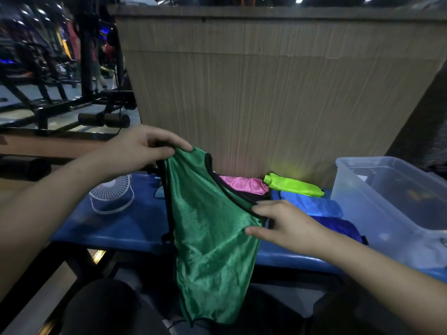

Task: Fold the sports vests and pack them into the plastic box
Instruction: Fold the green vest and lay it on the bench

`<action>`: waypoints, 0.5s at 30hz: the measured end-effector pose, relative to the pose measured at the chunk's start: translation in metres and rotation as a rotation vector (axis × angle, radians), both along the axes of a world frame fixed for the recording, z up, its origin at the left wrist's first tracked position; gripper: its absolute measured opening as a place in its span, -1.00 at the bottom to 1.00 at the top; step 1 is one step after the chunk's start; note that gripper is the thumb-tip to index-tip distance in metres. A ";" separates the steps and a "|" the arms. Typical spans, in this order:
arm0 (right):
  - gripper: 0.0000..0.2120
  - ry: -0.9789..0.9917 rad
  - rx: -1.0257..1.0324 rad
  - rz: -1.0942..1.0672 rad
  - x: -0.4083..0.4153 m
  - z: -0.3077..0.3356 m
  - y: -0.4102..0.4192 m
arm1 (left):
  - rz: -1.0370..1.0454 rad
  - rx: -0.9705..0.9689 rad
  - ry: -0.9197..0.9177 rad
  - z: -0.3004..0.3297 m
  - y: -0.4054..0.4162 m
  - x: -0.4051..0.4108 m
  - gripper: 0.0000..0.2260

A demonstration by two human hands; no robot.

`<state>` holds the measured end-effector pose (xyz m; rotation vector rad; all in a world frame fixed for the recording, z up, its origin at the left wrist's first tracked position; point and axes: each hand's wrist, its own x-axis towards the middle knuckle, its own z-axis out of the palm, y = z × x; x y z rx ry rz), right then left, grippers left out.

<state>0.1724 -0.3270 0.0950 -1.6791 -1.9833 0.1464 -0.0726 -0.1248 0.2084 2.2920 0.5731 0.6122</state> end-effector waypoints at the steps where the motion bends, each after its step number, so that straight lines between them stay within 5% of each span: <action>1: -0.67 0.037 0.011 -0.007 0.002 -0.002 0.001 | 0.000 -0.019 -0.017 0.001 -0.001 0.001 -0.75; 11: -0.83 0.272 0.051 -0.090 0.002 -0.016 0.009 | -0.076 0.027 -0.197 0.012 -0.010 0.023 -0.82; 13: -0.64 0.385 0.082 -0.105 -0.001 -0.019 0.012 | -0.103 0.067 -0.217 0.016 -0.012 0.028 -0.81; 15: -0.24 0.553 0.044 -0.117 -0.005 -0.023 0.016 | -0.119 0.075 -0.233 0.021 -0.013 0.032 -0.80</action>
